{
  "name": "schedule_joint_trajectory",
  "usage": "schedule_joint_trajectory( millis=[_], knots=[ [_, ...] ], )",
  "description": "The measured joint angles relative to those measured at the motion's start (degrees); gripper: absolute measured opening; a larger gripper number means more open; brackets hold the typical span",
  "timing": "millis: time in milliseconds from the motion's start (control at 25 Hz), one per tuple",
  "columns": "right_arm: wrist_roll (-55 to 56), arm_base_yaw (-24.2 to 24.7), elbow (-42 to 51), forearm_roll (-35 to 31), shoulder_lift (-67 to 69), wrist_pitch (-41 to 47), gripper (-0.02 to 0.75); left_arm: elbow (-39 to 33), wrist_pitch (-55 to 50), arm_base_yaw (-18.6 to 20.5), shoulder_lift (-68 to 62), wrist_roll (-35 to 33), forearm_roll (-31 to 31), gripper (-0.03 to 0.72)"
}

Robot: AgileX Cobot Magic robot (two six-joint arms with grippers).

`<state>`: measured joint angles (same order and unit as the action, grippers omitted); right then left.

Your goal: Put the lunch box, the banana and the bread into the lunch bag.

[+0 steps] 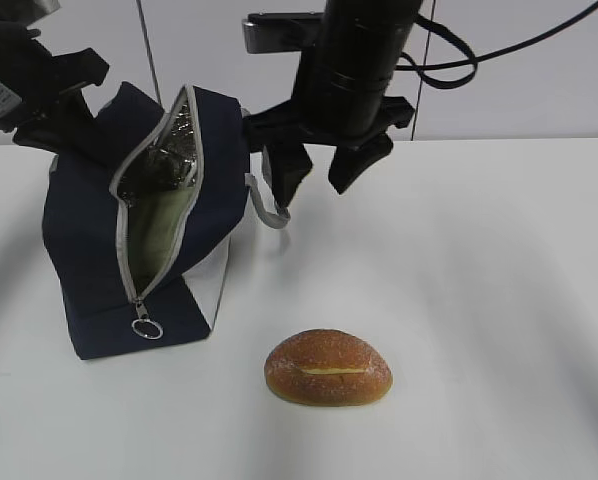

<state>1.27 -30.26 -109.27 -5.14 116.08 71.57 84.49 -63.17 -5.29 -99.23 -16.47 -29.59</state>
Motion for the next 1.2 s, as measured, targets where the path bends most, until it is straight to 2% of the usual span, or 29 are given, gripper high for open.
schedule_joint_trajectory(
  millis=[200, 520, 640, 800, 1000, 1200],
  knots=[
    [-9.9, 0.0, 12.2, -0.4, -8.7, -0.1, 0.498, 0.0, 0.0, 0.0, 0.0, 0.0, 0.1, -0.003],
    [-30.4, 0.0, 27.8, -10.6, -15.3, -0.6, 0.498, 0.0, 0.0, 0.0, 0.0, 0.0, 0.2, -0.003],
    [-38.2, 0.0, 32.0, -11.5, -15.4, -1.0, 0.498, 0.0, 0.0, 0.0, 0.0, 0.0, 0.2, -0.003],
    [-46.2, 0.0, 33.2, -10.5, -15.5, -1.4, 0.503, 0.0, 0.0, 0.0, 0.0, 0.0, 0.2, -0.003],
    [-49.9, 0.0, 33.3, -10.5, -15.5, -6.3, 0.639, 0.0, 0.0, 0.0, 0.0, 0.0, 0.2, -0.003],
    [-53.8, 0.0, 33.3, -10.5, -15.5, -12.1, 0.665, 0.0, 0.0, 0.0, 0.0, 0.0, 0.2, -0.003]
  ],
)
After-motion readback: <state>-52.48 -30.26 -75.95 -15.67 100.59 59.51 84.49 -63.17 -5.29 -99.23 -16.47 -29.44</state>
